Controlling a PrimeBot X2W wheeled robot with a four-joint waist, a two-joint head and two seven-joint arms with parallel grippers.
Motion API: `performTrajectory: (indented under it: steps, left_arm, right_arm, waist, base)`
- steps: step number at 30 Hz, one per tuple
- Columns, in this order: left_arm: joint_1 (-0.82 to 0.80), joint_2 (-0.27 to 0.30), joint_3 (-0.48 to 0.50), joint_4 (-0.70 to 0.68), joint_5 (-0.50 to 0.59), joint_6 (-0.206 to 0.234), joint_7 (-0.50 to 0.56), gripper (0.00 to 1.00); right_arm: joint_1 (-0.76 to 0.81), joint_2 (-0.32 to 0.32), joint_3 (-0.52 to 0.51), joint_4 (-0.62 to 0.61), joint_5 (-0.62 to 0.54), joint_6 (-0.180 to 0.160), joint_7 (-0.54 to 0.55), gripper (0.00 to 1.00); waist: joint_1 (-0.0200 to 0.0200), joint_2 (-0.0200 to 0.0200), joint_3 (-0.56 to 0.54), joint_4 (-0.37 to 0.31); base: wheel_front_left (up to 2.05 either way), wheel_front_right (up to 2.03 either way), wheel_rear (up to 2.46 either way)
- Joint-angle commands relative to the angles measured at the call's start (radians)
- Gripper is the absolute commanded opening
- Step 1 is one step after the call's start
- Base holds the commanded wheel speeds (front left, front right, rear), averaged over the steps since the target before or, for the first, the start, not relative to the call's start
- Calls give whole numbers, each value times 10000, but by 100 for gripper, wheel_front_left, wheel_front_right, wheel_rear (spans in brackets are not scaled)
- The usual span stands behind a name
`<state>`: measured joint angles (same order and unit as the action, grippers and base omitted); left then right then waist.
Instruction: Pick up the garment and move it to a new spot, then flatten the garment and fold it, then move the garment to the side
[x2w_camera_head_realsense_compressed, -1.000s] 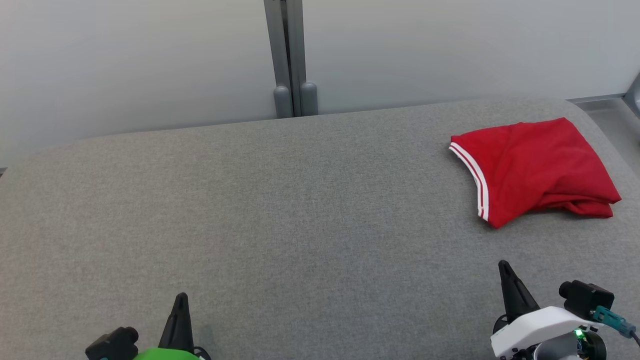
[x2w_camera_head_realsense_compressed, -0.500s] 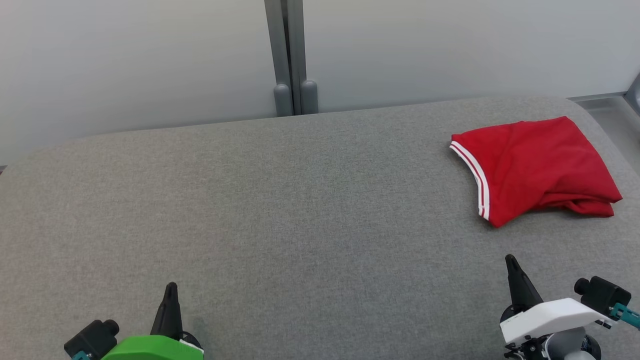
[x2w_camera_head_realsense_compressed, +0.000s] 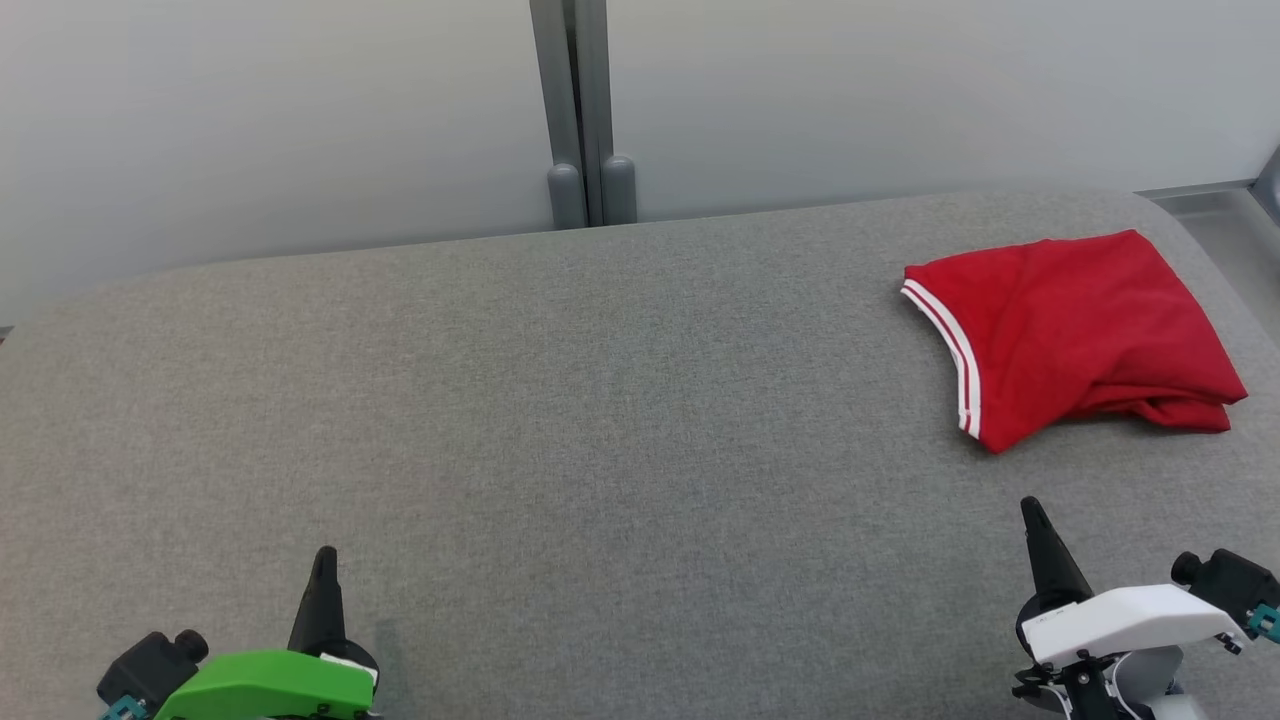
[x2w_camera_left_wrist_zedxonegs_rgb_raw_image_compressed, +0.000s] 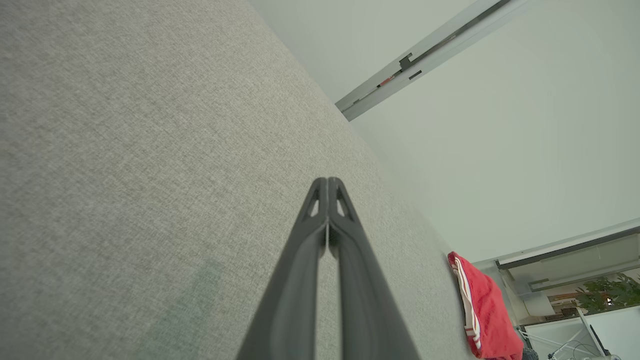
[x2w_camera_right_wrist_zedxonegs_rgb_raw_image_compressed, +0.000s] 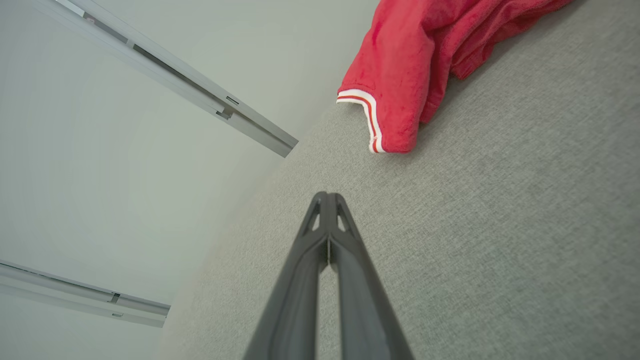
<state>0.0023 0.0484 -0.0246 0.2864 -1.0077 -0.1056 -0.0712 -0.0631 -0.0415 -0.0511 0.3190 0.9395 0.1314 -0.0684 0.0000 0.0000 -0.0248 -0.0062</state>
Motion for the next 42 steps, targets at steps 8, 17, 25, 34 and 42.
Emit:
performTrajectory:
  steps: [8,17,25,34,42]
  left_arm:
    - [-423,89,250,-193,-1012,-84,278,0]
    - [-546,93,438,-233,-1847,-108,531,0]
    - [-662,94,581,-268,-2539,-137,739,0]
    - [-759,95,746,-303,-3269,-172,961,0]
    - [-864,94,869,-332,-3865,-192,1138,0]
  right_arm:
    - [-276,-68,-126,-246,1089,-5,307,0]
    - [-325,-75,-215,-337,2022,-6,563,0]
    - [-357,-81,-283,-409,2785,-6,769,0]
    - [-391,-88,-357,-486,3594,-6,987,0]
    - [-395,-93,-421,-545,4251,-6,1170,0]
  waist:
    - [0,0,30,7]
    - [0,0,62,14]
    - [0,0,90,20]
    - [0,0,122,27]
    - [0,0,150,33]
  base:
    - [0,0,0]
    - [0,0,0]
    - [0,0,0]
    - [0,0,0]
    - [0,0,0]
